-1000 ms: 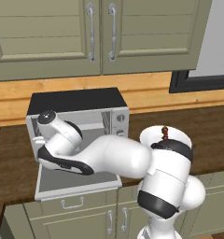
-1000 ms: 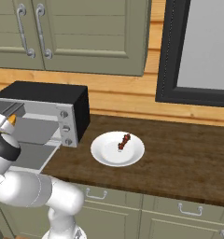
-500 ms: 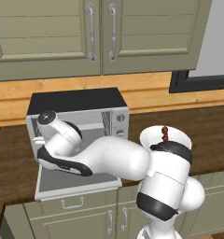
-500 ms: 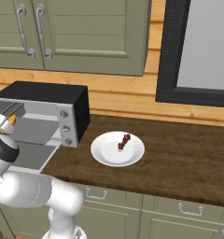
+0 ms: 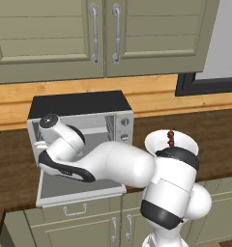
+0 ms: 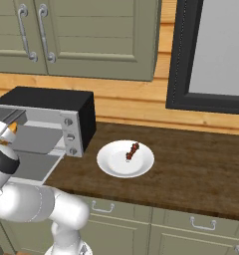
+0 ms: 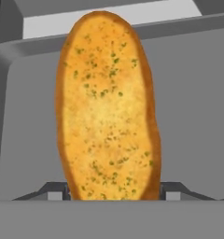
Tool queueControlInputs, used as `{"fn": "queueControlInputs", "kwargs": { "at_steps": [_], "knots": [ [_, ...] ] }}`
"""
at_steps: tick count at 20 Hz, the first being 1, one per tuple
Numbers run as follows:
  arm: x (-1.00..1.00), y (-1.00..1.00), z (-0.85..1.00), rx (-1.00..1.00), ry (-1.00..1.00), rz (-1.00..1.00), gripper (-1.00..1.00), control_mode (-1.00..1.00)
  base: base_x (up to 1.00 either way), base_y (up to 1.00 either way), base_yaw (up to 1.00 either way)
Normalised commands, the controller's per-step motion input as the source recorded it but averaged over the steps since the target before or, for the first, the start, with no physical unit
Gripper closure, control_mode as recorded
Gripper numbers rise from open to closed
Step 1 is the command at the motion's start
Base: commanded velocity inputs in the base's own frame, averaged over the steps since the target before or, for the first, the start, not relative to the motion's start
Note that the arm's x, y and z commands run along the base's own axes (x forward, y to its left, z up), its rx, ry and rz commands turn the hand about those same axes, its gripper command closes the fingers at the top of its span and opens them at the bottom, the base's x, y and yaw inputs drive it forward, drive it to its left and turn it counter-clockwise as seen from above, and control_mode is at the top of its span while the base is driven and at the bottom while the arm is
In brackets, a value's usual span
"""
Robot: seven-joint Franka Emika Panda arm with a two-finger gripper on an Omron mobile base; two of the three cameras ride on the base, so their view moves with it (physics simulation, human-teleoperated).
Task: Pick up the kebab skewer and baguette bread, and place them inside the toaster oven. Close the toaster oven door and start by setting the timer.
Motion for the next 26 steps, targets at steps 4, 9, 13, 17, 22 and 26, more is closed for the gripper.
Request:
{"fn": "queueControlInputs", "kwargs": {
  "at_steps": [4, 9, 13, 17, 22, 26],
  "knots": [
    [0.0, -0.11, 0.0, 0.0, 0.01, 0.05, -1.0, -1.0, 0.0, 0.0, 0.0],
    [0.0, -0.13, 0.0, 0.0, 0.01, 0.05, -1.0, -1.0, 0.0, 0.0, 0.0],
    [-0.02, -0.16, 0.07, 0.0, 0.0, 0.06, -1.0, -1.0, 0.0, 0.0, 0.0],
    [-0.61, -0.36, 0.44, 0.0, 0.0, 0.05, -1.0, -1.0, 0.0, 0.0, 0.0],
    [-0.84, -0.87, 0.4, 0.0, 0.02, 0.01, -1.0, -1.0, 0.0, 0.0, 0.0],
    [-0.81, -1.0, 0.2, 0.0, 0.05, 0.02, -1.0, -1.0, 0.0, 0.0, 0.0]
  ]
}}
